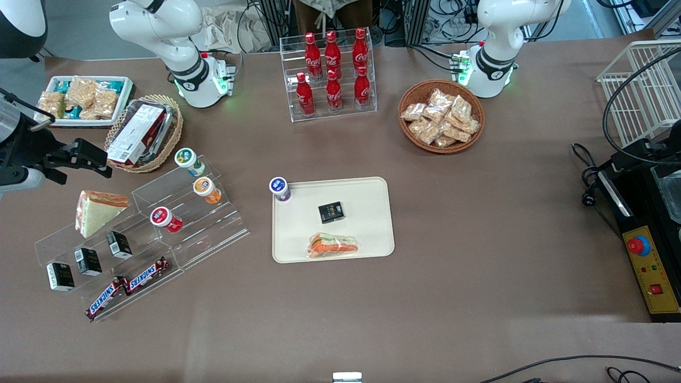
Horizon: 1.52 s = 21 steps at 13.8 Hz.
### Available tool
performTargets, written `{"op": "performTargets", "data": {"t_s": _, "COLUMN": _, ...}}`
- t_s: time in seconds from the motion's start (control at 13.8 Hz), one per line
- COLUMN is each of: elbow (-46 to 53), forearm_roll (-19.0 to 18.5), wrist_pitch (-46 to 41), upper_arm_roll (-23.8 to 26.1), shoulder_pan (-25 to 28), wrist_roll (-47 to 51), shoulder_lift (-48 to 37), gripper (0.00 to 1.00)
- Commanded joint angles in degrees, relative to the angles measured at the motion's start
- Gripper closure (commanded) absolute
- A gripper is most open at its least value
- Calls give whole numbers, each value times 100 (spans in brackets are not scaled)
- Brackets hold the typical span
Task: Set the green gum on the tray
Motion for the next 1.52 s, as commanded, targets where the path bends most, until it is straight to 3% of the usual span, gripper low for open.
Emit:
{"op": "performTargets", "data": {"t_s": 0.0, "elbow": 63, "forearm_roll": 143, "wrist_pitch": -104, "upper_arm_roll": -41, "shoulder_pan": 0, "wrist_roll": 40, "shoulder_lift": 20, "gripper": 1}}
{"op": "performTargets", "data": {"t_s": 0.51, "elbow": -67, "forearm_roll": 108, "wrist_pitch": -639, "upper_arm_roll": -41, "shoulder_pan": 9, "wrist_roll": -4, "shoulder_lift": -181, "gripper": 1}}
{"op": "performTargets", "data": {"t_s": 0.8, "elbow": -1225, "forearm_roll": 99, "wrist_pitch": -526, "upper_arm_roll": 12, "shoulder_pan": 44, "wrist_roll": 57, "shoulder_lift": -1129, "gripper": 1}}
{"op": "performTargets", "data": {"t_s": 1.45, "elbow": -4109, "forearm_roll": 108, "wrist_pitch": 1371, "upper_arm_roll": 301, "shoulder_pan": 202, "wrist_roll": 250, "shoulder_lift": -2520, "gripper": 1}}
